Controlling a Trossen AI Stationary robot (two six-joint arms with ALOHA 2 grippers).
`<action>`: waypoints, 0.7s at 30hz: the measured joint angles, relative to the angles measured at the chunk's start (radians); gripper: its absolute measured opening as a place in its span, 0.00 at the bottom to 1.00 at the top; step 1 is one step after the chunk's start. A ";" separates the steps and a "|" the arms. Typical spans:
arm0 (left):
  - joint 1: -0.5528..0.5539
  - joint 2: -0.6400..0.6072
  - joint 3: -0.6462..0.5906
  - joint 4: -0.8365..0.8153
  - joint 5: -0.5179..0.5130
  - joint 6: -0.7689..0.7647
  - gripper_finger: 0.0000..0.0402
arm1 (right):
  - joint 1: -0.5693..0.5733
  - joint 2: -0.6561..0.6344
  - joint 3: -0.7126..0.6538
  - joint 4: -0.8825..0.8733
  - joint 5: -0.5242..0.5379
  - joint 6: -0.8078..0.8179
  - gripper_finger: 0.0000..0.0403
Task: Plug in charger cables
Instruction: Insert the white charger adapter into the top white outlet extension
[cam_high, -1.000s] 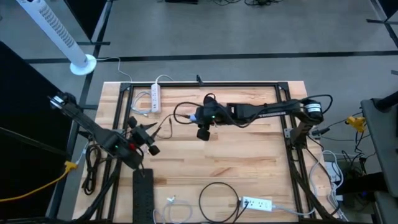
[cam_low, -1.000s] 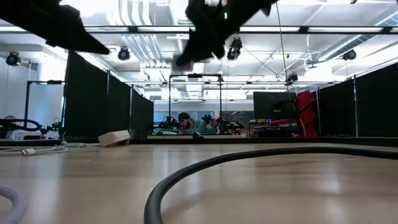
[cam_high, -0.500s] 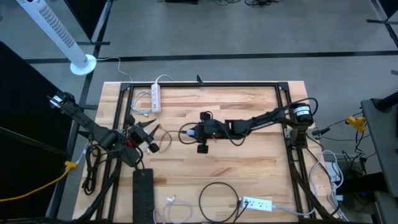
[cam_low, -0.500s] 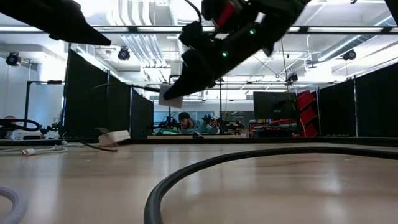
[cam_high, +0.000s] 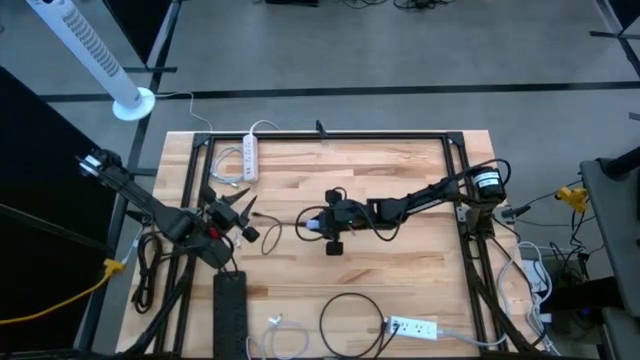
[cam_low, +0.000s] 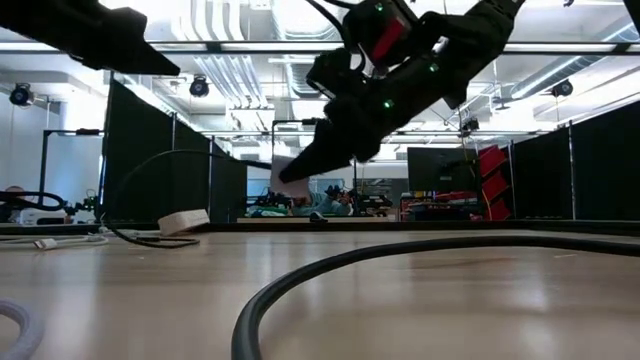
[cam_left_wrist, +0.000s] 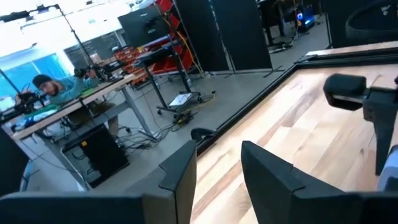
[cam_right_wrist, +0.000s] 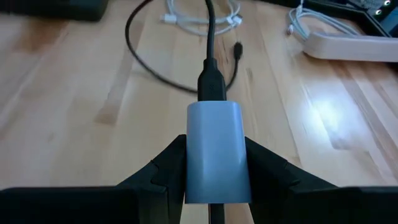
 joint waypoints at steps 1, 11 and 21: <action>0.010 0.004 0.000 0.001 0.001 -0.014 0.29 | 0.000 -0.001 0.001 0.006 0.000 0.016 0.29; 0.261 0.066 -0.001 -0.058 0.246 0.141 0.26 | 0.044 -0.002 0.029 0.042 -0.257 0.060 0.29; 0.334 0.159 -0.047 0.437 0.878 0.784 0.26 | 0.086 -0.037 0.151 -0.193 -0.202 0.023 0.29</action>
